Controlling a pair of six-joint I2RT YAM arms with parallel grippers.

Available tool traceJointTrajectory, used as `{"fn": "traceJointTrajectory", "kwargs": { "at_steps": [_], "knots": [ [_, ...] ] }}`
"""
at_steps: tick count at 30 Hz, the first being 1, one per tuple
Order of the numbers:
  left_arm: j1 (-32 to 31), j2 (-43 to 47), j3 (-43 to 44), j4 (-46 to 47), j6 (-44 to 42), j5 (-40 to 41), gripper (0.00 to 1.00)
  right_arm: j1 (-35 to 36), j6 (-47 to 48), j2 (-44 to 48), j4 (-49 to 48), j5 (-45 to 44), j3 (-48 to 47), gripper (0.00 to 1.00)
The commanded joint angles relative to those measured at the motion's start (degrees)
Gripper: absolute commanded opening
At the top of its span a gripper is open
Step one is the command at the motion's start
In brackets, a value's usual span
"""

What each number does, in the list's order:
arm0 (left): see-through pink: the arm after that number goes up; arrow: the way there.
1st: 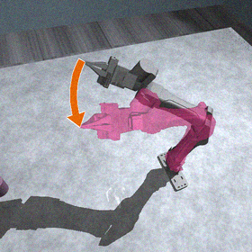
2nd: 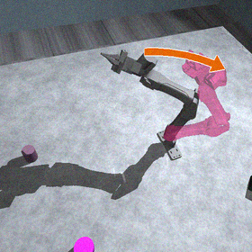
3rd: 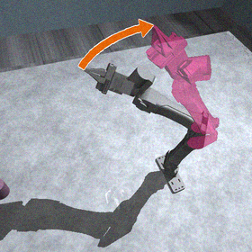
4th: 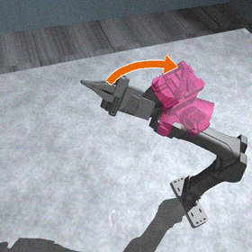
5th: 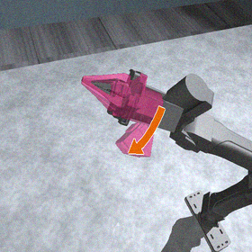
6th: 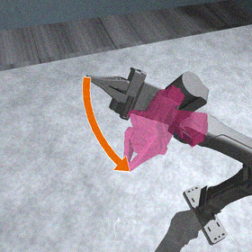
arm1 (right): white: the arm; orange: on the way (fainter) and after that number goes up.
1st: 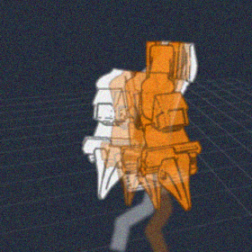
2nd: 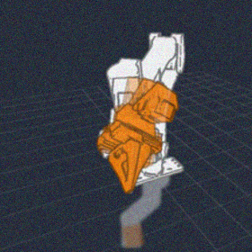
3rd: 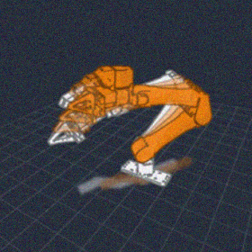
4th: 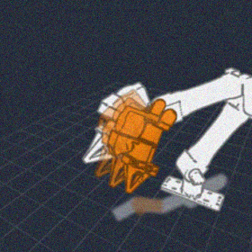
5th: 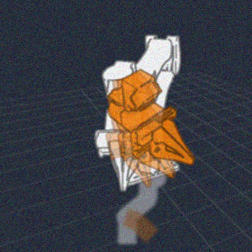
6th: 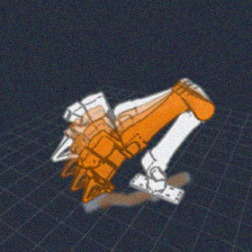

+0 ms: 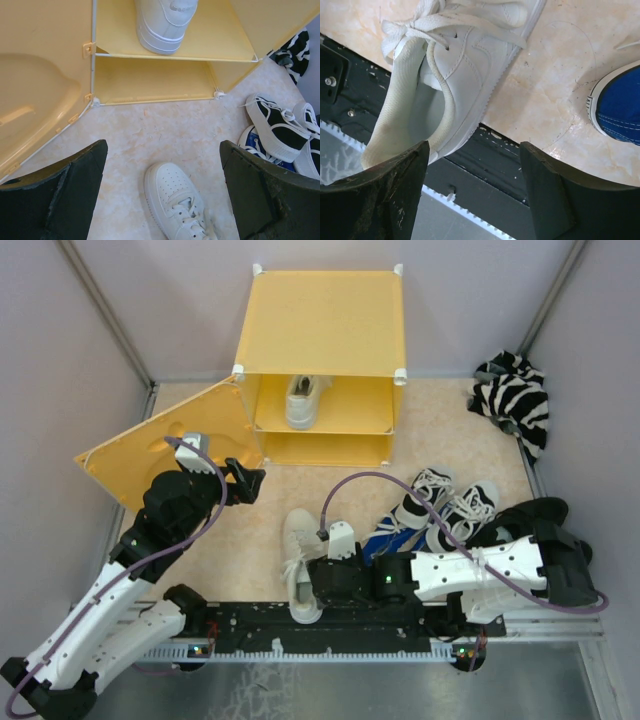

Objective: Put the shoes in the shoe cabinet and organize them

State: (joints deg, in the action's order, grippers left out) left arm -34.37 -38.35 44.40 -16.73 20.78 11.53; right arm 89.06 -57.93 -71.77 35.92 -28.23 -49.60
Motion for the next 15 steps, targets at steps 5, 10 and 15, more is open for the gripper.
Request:
{"fn": "traceJointTrajectory", "kwargs": {
  "at_steps": [5, 10, 15],
  "knots": [
    [-0.2, 1.4, -0.9, 0.3, -0.5, 0.4, 0.99, -0.4, -3.4, 3.5, 0.1, -4.4, -3.9, 0.72],
    [-0.2, 1.4, -0.9, 0.3, -0.3, 0.2, 0.99, -0.4, -4.0, -1.4, -0.6, -1.3, -5.4, 0.72],
    [-0.2, 1.8, -1.0, -0.1, 0.0, -0.1, 0.99, -3.6, -5.0, -4.7, -1.0, 2.1, -4.6, 0.71]
  ]
}}
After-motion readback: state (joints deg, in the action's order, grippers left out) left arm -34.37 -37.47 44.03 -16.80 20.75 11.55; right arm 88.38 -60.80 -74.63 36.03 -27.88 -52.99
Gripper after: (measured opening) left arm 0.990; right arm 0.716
